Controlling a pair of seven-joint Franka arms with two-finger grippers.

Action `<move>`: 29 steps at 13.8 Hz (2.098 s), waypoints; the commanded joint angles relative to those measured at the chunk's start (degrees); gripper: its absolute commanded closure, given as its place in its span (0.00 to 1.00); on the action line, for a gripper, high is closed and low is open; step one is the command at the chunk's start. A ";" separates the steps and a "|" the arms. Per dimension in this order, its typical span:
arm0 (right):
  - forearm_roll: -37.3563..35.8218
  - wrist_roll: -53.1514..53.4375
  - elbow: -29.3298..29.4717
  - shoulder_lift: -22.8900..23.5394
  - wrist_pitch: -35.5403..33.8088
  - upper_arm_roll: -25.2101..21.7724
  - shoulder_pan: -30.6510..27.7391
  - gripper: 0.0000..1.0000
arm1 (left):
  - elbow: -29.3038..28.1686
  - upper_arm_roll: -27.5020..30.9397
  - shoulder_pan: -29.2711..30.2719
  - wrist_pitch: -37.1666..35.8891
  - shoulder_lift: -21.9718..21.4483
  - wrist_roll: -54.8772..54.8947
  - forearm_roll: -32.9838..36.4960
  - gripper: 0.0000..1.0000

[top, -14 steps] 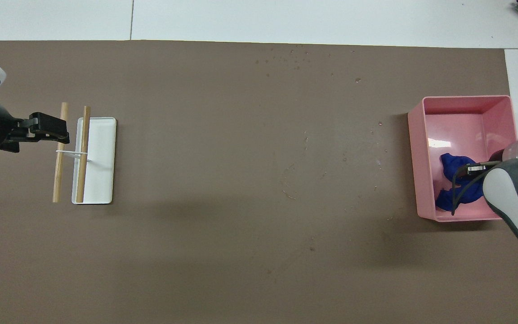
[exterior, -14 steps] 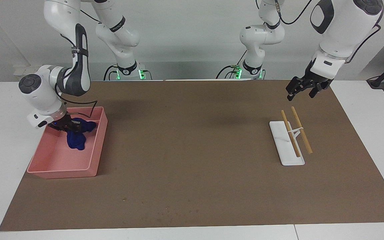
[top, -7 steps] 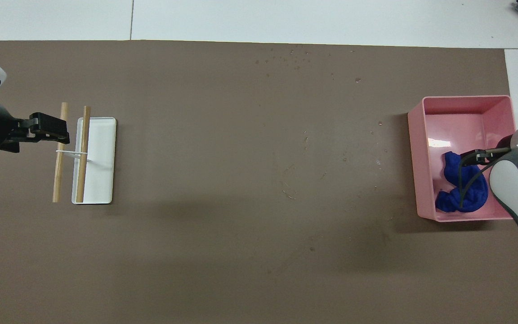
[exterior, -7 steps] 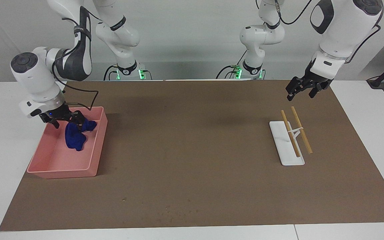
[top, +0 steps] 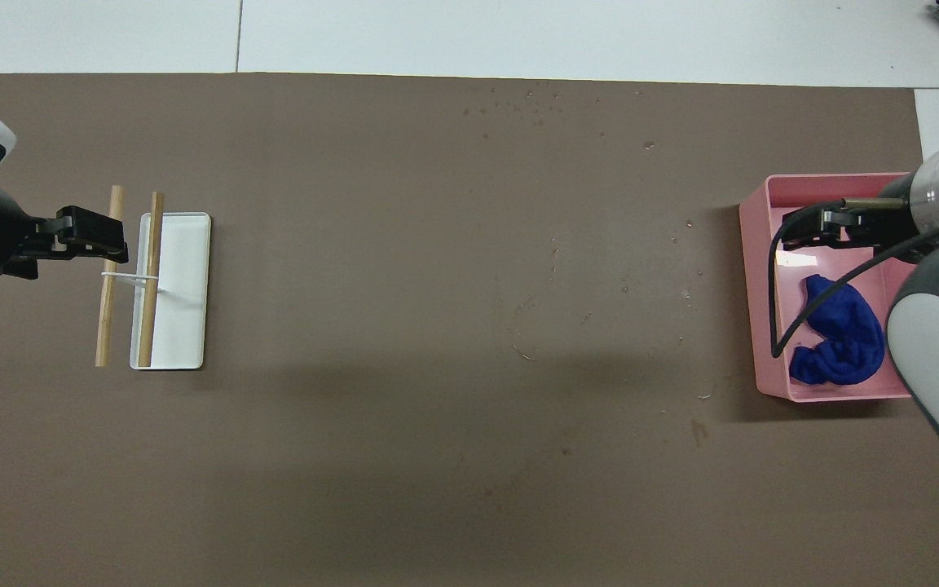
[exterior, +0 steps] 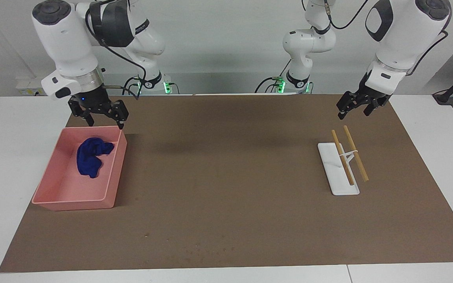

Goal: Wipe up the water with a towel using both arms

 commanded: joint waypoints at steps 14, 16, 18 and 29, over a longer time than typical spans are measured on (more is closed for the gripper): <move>0.58 0.24 7.83 -1.22 -12.08 -12.51 10.29 0.01 | -1.47 0.42 -0.74 0.95 -1.27 -0.88 -0.68 0.00; 0.94 0.15 5.29 -2.72 -12.87 -16.51 13.84 0.01 | -1.64 0.42 -0.74 1.04 -1.36 -0.80 -0.68 0.00; 1.03 0.24 4.13 -3.52 -13.14 -18.61 16.47 0.01 | -1.64 0.51 -0.56 1.04 -1.36 -0.80 -0.68 0.00; 4.28 -0.90 0.00 -5.71 -12.17 -20.47 17.54 0.01 | -2.61 0.42 -0.30 1.48 -1.89 -0.45 -0.68 0.00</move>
